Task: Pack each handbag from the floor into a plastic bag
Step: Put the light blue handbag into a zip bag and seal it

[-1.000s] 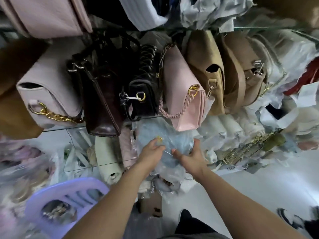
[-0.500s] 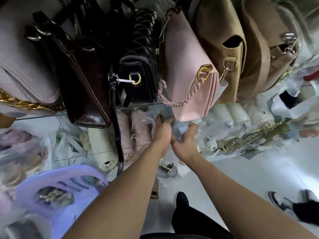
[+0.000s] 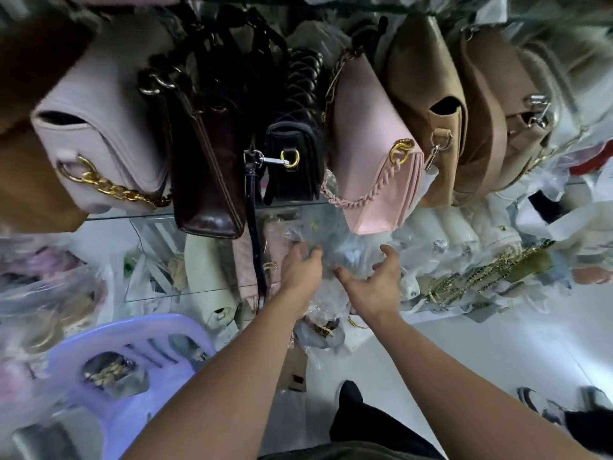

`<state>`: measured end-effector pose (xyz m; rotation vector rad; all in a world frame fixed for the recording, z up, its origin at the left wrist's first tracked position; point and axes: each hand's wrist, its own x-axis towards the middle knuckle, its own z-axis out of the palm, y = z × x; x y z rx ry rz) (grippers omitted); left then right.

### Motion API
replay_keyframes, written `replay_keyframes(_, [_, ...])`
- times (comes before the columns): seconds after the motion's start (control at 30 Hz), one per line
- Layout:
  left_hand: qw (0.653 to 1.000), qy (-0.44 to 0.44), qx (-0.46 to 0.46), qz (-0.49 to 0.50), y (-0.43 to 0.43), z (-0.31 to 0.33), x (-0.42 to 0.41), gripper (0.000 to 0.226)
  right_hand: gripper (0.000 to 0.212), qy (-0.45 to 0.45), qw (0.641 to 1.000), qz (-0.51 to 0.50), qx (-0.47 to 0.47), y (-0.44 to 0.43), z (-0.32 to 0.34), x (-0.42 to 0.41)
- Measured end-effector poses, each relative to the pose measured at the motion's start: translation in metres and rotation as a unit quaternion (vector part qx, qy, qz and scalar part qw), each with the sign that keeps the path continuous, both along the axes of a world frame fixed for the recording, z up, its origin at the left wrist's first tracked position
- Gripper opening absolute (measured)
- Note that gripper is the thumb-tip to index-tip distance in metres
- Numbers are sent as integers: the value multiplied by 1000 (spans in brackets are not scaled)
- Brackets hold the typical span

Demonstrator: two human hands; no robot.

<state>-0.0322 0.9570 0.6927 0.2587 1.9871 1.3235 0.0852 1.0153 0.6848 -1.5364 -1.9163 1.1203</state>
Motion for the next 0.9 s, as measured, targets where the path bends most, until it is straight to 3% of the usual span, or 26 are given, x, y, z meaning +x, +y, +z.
replay_keyframes(0.1, [1000, -1, 1, 0, -27, -8, -3, 31, 64, -32, 999, -26, -11, -15, 1, 4])
replay_keyframes(0.2, [1000, 14, 17, -19, -59, -6, -3, 25, 51, -44, 996, 35, -75, -41, 12, 2])
replay_keyframes(0.3, [997, 30, 52, -52, -92, 4, -1, 21, 59, -7, 995, 79, -67, -72, 25, -2])
replay_keyframes(0.4, [990, 69, 75, -98, -142, 18, -1, 19, 66, -39, 988, 148, -7, -104, 39, -3])
replay_keyframes(0.47, [982, 129, 63, -125, -182, 31, -6, 18, 68, -68, 978, 195, 26, -124, 51, 0])
replay_keyframes(0.57, [963, 227, 40, -138, -243, 48, -19, 34, 74, -95, 955, 270, 79, -151, 65, 1])
replay_keyframes(0.7, [939, 329, 2, -102, -318, 61, -23, 56, 84, -91, 917, 365, 136, -186, 82, -8])
replay_keyframes(0.9, [923, 373, -92, 3, -413, 73, 12, 68, 84, -15, 864, 472, 178, -246, 81, -9])
